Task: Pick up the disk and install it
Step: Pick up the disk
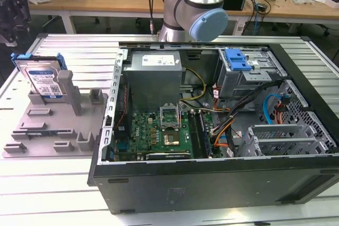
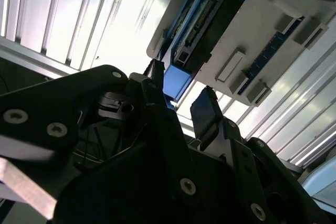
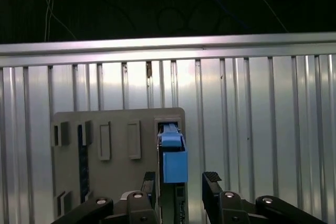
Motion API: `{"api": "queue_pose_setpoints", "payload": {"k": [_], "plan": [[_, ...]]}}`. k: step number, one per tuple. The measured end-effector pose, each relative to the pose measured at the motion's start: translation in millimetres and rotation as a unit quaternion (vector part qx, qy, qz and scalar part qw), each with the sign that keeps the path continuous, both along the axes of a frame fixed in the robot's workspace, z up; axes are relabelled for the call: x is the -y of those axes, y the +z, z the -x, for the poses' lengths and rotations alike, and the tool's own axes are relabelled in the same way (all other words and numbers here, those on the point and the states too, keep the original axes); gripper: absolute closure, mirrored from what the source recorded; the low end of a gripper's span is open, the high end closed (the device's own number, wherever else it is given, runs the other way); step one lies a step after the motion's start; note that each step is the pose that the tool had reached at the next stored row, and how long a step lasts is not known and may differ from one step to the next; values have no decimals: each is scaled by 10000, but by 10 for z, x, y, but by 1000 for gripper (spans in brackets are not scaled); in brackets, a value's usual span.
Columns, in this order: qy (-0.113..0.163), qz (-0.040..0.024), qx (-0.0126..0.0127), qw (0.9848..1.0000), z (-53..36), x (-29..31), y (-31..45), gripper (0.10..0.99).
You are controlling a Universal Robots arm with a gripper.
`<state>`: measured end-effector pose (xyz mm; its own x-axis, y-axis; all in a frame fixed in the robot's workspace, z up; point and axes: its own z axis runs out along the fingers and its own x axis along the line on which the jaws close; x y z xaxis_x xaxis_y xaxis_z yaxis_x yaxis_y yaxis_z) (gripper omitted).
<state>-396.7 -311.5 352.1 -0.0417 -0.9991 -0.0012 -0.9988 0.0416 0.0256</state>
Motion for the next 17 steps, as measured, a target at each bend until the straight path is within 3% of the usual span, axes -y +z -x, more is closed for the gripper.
{"api": "queue_pose_setpoints", "payload": {"k": [17], "plan": [[-19, 0, 1, 10000, 26, 13, -105, 604]]}}
